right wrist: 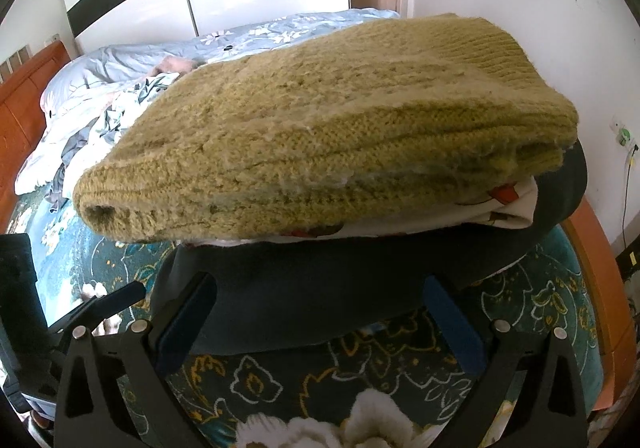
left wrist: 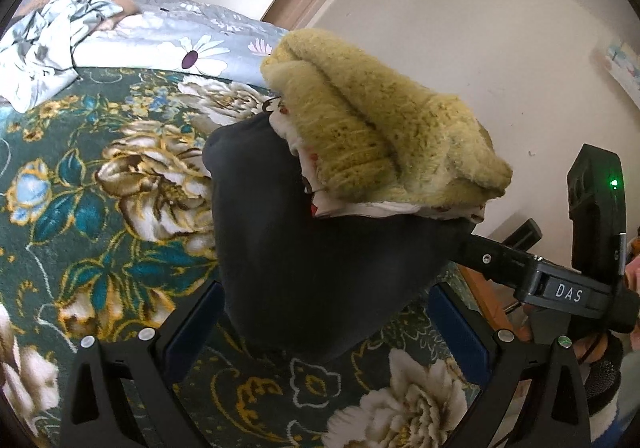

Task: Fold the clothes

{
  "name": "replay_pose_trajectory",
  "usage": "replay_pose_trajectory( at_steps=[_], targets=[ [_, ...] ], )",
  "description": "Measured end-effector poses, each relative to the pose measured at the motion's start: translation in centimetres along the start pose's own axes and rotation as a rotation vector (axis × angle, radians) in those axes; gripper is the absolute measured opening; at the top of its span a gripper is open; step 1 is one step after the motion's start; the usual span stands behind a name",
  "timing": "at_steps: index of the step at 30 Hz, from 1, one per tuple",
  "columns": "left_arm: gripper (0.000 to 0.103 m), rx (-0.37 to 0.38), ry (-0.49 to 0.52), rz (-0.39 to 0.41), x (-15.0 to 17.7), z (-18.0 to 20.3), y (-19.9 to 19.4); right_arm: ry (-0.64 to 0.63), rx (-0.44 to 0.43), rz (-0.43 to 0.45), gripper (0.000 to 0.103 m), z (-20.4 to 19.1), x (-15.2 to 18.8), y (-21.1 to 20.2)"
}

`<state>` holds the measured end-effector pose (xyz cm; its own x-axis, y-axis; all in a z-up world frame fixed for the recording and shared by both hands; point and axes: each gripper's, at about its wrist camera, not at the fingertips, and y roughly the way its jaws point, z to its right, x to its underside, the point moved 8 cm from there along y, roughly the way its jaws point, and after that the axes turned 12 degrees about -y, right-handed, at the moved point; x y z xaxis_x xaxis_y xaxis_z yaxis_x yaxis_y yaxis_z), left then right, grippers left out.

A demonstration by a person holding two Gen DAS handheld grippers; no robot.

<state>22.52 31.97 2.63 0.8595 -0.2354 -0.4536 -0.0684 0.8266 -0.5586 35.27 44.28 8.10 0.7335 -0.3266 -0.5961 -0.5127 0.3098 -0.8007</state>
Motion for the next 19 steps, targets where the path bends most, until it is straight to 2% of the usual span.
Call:
replay_pose_trajectory(
  at_steps=[11, 19],
  targets=[
    [0.103, -0.011, 0.019, 0.018, -0.2, 0.1, -0.2, 0.012, -0.016, -0.035, 0.103, -0.6, -0.1, 1.0],
    [0.103, 0.02, 0.043, 0.017, 0.0, 1.0, -0.5, 0.007, -0.006, -0.047, 0.103, -1.0, -0.1, 1.0]
  ],
)
